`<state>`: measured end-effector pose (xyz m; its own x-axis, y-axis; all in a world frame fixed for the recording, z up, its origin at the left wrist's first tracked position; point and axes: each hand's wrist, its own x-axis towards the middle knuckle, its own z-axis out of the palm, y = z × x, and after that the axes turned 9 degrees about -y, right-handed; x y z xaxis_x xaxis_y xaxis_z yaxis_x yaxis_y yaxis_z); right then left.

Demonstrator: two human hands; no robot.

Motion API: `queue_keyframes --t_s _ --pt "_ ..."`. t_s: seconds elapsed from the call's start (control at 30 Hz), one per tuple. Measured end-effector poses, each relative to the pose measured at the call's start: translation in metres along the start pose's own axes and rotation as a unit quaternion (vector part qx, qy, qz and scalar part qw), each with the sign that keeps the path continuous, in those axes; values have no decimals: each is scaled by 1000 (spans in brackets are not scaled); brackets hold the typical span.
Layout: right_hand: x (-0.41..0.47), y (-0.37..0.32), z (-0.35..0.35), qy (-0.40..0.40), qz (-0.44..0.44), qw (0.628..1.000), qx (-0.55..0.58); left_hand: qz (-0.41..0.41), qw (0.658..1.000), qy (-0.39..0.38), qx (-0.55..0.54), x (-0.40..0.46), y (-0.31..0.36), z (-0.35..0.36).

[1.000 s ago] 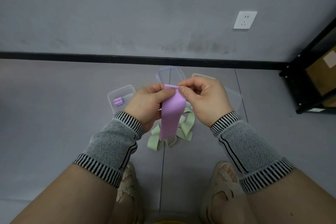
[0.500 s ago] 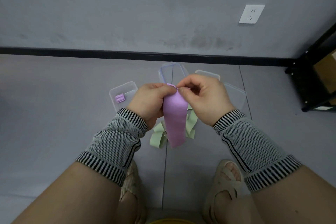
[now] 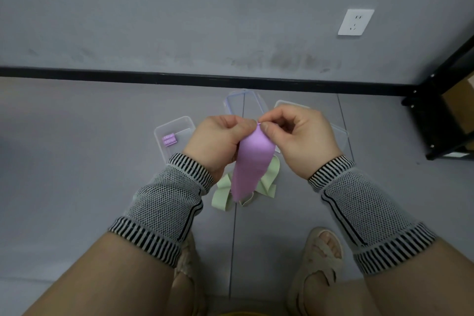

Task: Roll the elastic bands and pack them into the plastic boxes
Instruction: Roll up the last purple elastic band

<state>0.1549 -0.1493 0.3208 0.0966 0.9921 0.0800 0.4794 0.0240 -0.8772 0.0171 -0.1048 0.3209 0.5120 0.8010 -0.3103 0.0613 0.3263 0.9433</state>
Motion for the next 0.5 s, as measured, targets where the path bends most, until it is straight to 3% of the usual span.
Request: queue_keyframes --t_s 0.3,0.5 --pt "12 -3 5 7 40 988 147 79 992 55 87 3 -1 -4" --pt "11 -3 0 -15 23 993 114 93 988 61 103 1 0 -2"
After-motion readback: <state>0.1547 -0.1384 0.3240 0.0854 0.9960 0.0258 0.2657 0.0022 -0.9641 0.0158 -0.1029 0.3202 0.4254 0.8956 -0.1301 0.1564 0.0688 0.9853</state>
